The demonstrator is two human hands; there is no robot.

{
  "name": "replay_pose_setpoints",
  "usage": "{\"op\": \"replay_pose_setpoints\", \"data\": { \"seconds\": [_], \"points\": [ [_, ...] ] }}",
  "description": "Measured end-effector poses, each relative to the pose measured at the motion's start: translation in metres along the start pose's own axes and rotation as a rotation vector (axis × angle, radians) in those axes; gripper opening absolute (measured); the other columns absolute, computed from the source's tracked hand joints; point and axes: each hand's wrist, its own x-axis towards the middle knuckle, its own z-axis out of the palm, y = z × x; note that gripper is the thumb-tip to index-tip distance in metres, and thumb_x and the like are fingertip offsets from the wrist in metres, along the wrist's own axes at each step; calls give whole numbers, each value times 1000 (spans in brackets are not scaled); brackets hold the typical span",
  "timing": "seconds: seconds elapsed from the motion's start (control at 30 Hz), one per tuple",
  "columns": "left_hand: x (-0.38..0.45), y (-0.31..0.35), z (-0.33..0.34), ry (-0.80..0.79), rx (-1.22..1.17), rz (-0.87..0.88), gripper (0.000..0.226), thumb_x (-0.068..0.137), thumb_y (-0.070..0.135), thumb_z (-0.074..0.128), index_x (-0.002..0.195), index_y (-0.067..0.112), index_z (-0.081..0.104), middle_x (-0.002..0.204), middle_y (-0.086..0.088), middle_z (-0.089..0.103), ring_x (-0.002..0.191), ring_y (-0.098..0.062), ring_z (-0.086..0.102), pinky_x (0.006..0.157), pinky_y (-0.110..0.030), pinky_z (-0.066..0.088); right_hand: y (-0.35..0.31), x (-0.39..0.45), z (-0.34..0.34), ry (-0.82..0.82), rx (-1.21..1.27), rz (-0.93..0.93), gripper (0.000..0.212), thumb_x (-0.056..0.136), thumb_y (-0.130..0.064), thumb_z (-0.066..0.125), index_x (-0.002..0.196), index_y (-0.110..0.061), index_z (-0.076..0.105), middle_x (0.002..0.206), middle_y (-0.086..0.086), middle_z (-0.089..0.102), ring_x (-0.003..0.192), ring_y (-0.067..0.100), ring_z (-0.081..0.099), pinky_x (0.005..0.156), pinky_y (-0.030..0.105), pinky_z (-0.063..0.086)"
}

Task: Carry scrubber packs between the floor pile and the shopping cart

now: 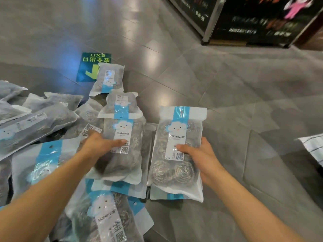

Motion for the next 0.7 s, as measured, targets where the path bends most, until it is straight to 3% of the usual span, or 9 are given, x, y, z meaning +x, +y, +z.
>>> {"op": "replay_pose_setpoints", "data": {
  "seconds": [0.1, 0.17, 0.23, 0.33, 0.5, 0.6, 0.7],
  "points": [
    [0, 0, 10, -70, -82, -57, 43, 72, 27, 93, 98, 9, 64, 90, -6, 70, 79, -21, 63, 68, -35, 49, 4, 2, -6, 19, 8, 15, 61, 78, -1, 84, 130, -14, 54, 115, 6, 77, 102, 26, 76, 92, 53, 60],
    [-2, -4, 14, -84, -156, -56, 38, 73, 19, 92, 99, 5, 69, 81, -7, 75, 70, -21, 68, 60, -32, 52, 5, 3, -6, 19, 16, 18, 63, 78, -2, 84, 131, -14, 54, 116, 5, 77, 103, 26, 76, 92, 54, 60],
    [-5, -10, 13, -104, -204, -31, 32, 74, 12, 89, 99, 3, 71, 73, -7, 78, 67, -21, 74, 63, -29, 59, 4, 3, -4, 16, 23, 19, 61, 79, -1, 84, 131, -15, 55, 115, 5, 77, 102, 26, 76, 92, 53, 60],
    [-13, -23, 5, -193, -283, -19, 34, 76, 6, 86, 107, 7, 75, 93, -12, 81, 88, -29, 78, 87, -43, 60, 2, 0, 3, -1, 16, 23, 56, 80, -1, 82, 127, -18, 57, 113, 3, 78, 99, 24, 77, 90, 50, 61],
    [-39, -39, -18, -161, -357, 71, 30, 79, 1, 81, 107, 9, 73, 95, -12, 81, 81, -26, 79, 74, -40, 61, -6, -10, 14, -84, 9, 1, 46, 84, 0, 78, 122, -20, 60, 107, 2, 80, 96, 22, 77, 81, 41, 62],
    [-57, -35, -39, -97, -431, 130, 34, 76, 1, 82, 107, 9, 71, 93, -13, 81, 79, -27, 79, 61, -35, 63, -17, -17, 25, -121, -13, -26, 49, 84, -1, 78, 125, -21, 60, 108, 1, 79, 98, 22, 77, 88, 44, 61],
    [-78, -17, -65, -22, -446, 211, 39, 74, 0, 82, 111, 8, 72, 96, -11, 81, 82, -26, 79, 63, -31, 64, -45, -25, 40, -148, -36, -39, 49, 83, -2, 78, 125, -21, 60, 109, 1, 79, 99, 22, 76, 90, 45, 60]
  ]
}}
